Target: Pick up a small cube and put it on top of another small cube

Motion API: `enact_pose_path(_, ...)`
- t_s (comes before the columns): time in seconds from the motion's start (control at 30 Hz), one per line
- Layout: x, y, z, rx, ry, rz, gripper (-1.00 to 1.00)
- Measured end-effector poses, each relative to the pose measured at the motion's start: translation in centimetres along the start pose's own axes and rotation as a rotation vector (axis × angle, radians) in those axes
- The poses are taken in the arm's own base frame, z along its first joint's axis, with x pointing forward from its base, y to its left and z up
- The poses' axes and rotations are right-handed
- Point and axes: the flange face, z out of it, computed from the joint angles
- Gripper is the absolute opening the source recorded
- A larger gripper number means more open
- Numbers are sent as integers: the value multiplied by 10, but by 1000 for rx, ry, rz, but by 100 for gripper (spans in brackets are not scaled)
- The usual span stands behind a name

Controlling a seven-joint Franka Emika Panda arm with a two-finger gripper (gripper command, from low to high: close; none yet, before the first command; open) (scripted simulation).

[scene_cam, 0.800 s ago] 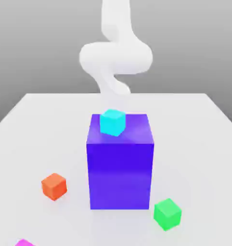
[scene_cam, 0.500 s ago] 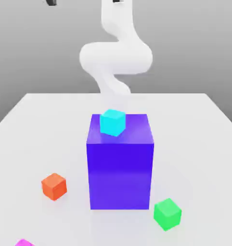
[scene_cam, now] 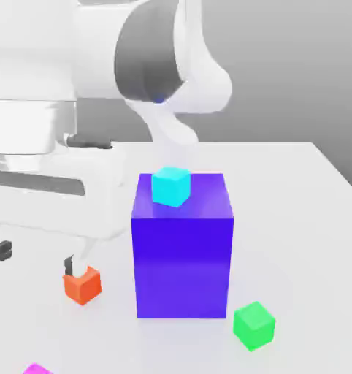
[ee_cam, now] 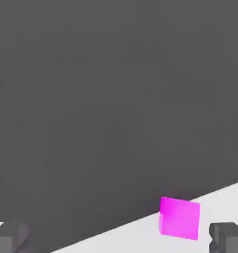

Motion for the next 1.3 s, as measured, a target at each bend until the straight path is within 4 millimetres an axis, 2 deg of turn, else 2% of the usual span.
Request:
enact_pose_path(0.23,22,45,122,-145,-72,95,0)
enact_pose_path(0.37,20,60,186,-165,-82,108,0)
enact_pose_path(0.4,19,63,197,-166,-82,108,-100)
enact_pose_path(0.57,19,63,197,-165,-83,108,-100)
enact_pose_path(0.6,18,64,203,-165,-83,109,-100)
enact_pose_path(0.67,20,61,188,-166,-83,109,-100)
enact_pose_path(0.77,21,54,148,-165,-84,101,-100)
enact_pose_path(0.87,-21,33,131,-160,-95,-67,-100)
enact_pose_path(1.03,-109,7,110,-145,-118,-403,-100)
enact_pose_path(1.17,-180,-1,94,-129,-137,-675,-100)
enact_pose_path(1.3,-248,4,78,-109,-158,-948,-100)
